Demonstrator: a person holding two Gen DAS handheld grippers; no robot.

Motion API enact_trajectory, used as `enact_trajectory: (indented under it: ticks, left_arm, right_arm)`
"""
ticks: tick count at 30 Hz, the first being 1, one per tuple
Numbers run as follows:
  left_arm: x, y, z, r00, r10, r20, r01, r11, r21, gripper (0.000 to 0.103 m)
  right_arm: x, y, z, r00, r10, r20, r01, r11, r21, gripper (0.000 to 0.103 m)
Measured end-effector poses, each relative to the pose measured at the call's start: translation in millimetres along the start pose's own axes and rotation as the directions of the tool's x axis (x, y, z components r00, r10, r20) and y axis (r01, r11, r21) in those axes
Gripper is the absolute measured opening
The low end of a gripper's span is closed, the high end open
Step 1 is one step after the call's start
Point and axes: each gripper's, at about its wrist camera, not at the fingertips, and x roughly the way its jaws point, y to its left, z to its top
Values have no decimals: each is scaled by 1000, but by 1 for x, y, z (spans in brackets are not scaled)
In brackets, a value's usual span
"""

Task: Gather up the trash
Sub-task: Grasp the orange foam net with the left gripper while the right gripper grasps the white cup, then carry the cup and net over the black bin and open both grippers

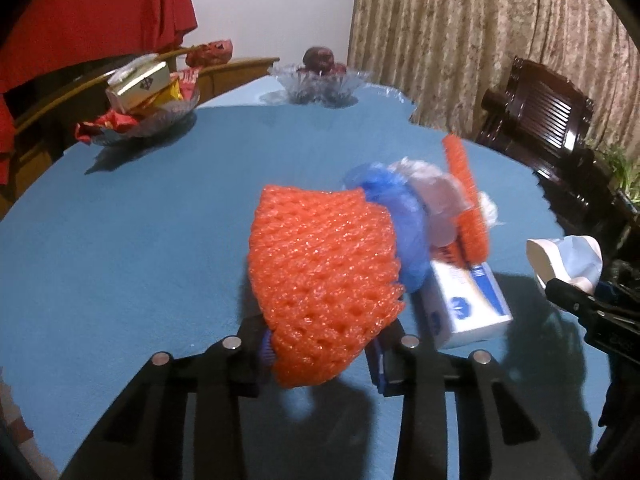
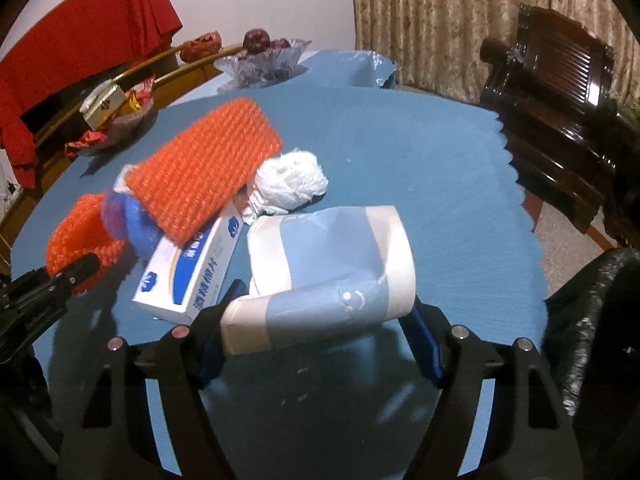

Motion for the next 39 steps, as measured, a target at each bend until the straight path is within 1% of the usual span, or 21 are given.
enact_trajectory:
  ticks: [5, 9, 14, 20, 25, 30, 35, 38, 39]
  left_arm:
    - [-32, -8, 4, 999, -24, 49, 24, 1000, 2, 36]
    - [-57, -20, 8, 996, -47, 82, 45, 999, 26, 36]
    - [-79, -42, 12, 990, -87, 109, 80, 995, 67, 36]
    - [-97, -84, 12, 978, -170, 122, 154, 979, 131, 35]
    - [-105, -127, 10, 961, -251, 115, 228, 956, 185, 36]
    - [-108, -169, 8, 939, -330, 98, 300, 924, 235, 35]
    - [-110, -213, 3, 913, -401, 75, 365, 886, 286, 35]
    - [-111, -242, -1, 892, -448, 57, 408, 853, 324, 35]
    - [-111, -249, -1, 887, -458, 51, 417, 846, 333, 35]
  right_arm:
    - [-30, -6, -2, 999, 1, 39, -2, 1000, 7, 72]
    - [-58, -14, -5, 997, -10, 73, 9, 1000, 22, 72]
    - [-92, -27, -9, 993, -31, 114, 26, 999, 43, 73]
    - [-135, -55, -20, 984, -85, 155, 72, 994, 85, 73]
    - [-164, -84, -34, 975, -147, 168, 127, 984, 129, 73]
    - [-186, -115, -52, 963, -215, 164, 187, 967, 175, 73]
    - [-203, -144, -67, 947, -280, 158, 243, 945, 220, 73]
    - [-212, -159, -75, 938, -312, 153, 271, 932, 241, 73]
    - [-213, -164, -77, 935, -321, 151, 278, 928, 247, 73]
